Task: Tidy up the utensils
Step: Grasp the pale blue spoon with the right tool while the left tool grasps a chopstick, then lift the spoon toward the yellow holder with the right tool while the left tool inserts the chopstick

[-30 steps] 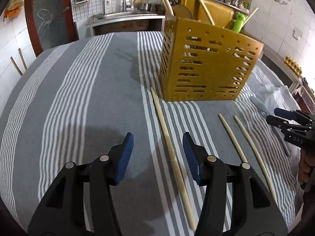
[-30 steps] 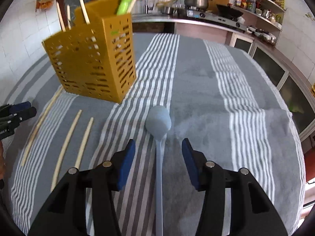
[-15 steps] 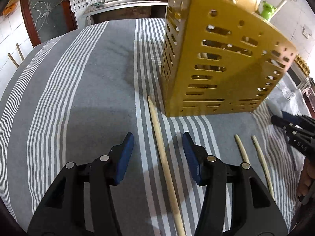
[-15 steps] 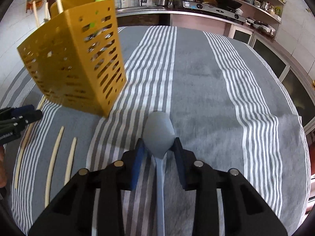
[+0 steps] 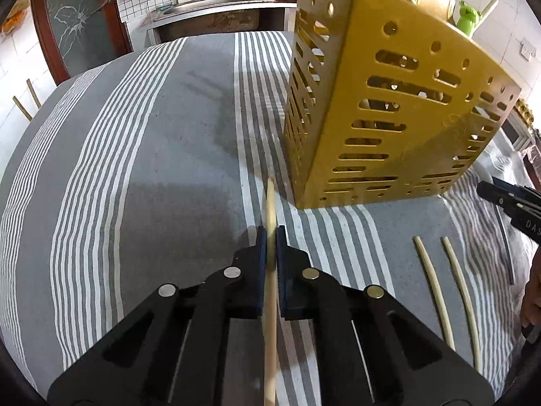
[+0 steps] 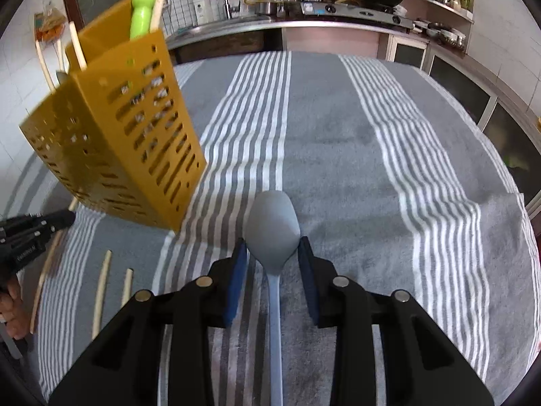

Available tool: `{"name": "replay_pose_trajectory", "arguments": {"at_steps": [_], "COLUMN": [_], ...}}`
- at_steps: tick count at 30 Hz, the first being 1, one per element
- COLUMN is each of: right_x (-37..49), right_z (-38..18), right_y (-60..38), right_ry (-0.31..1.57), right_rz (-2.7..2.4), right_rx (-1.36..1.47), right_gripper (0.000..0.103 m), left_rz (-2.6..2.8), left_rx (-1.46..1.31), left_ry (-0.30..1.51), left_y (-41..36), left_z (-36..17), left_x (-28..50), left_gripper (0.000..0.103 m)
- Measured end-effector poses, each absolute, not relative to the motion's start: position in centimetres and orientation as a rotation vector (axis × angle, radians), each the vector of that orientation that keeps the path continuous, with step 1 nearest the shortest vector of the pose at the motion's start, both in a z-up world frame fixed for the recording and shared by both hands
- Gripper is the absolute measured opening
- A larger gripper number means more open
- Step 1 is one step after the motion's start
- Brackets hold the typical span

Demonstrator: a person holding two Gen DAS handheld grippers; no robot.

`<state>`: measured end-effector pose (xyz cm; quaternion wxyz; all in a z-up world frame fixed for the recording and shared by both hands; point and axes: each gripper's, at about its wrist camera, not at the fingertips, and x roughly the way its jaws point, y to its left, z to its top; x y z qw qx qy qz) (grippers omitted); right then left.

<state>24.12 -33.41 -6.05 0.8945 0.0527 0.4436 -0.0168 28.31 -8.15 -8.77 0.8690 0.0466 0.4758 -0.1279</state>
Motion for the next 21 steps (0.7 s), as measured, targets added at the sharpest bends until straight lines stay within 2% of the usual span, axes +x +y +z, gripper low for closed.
{"name": "replay_pose_trajectory", "arguments": {"at_steps": [21], "right_x": [17.4], "right_z": [3.6], "right_y": [-33.3], "right_ry": [0.584], "right_rz": [0.049], "right_rx": [0.139], "right_gripper": [0.032], "left_rz": [-0.305], "left_rx": [0.001], "left_ry": [0.690], "left_y": [-5.7], "left_z": [2.3], "left_x": [20.7], "left_gripper": [0.005]}}
